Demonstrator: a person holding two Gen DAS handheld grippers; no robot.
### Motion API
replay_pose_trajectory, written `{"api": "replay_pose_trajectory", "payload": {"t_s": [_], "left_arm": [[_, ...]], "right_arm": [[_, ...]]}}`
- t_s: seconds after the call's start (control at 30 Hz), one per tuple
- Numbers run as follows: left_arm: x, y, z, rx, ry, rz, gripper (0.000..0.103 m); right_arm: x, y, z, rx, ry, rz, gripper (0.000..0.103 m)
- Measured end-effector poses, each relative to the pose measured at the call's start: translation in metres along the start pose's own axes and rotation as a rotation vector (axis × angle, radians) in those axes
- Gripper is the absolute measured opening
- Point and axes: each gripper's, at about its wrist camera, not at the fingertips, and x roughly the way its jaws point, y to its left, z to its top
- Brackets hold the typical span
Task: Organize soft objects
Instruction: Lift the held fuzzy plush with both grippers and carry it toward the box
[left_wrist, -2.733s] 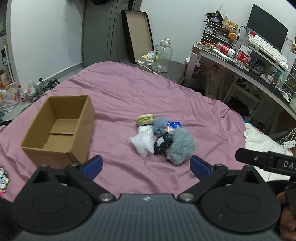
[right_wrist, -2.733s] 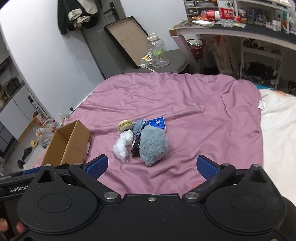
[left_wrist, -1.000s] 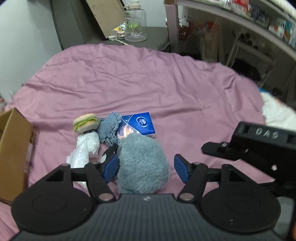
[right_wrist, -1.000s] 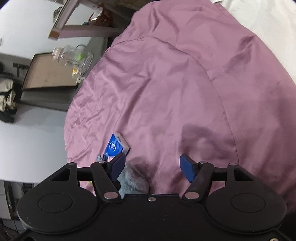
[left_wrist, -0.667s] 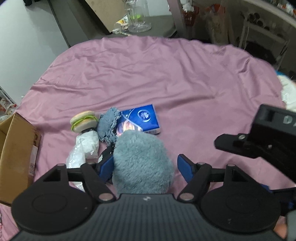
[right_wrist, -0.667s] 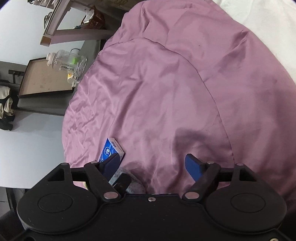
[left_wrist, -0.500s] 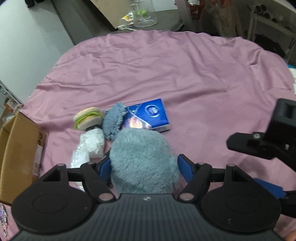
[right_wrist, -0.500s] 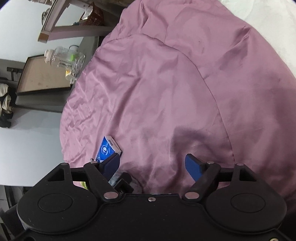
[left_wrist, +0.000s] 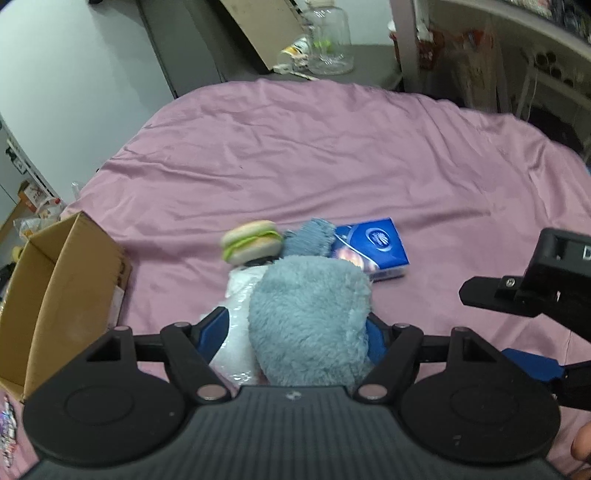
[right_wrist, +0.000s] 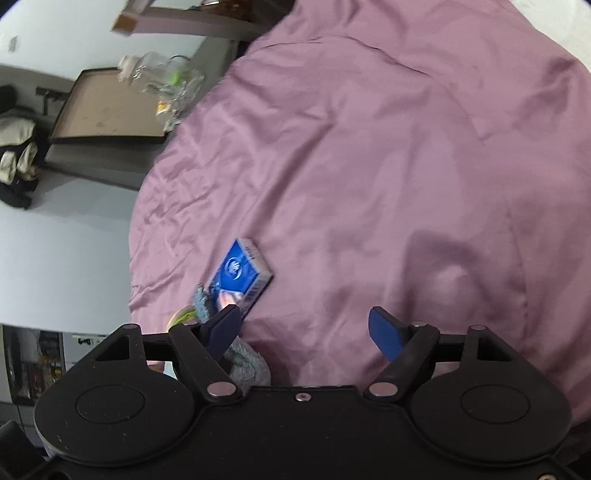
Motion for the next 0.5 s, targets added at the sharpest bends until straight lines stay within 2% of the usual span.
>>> {"api": "replay_pose_trajectory", "payload": {"t_s": [0.13,0.3,0.5], "left_arm": [[-0.003,0.017,-0.001,-0.039,-0.015,-0.053,0.07],[-0.008,0.036,-0.001,-0.077,-0.033,-0.084,0.063],[-0.011,0.061,-0.003,-0.145,-0.035,-0.143,0.05]], "right_arm": [[0.005,0.008,-0.004,-0.02,0.015,0.013,0.071],[0.012,0.021,-0.011,-0.052,0.033,0.043,0.069],[0.019,0.035,-0.018,-0.071,0.071,0.125,0.063]]}}
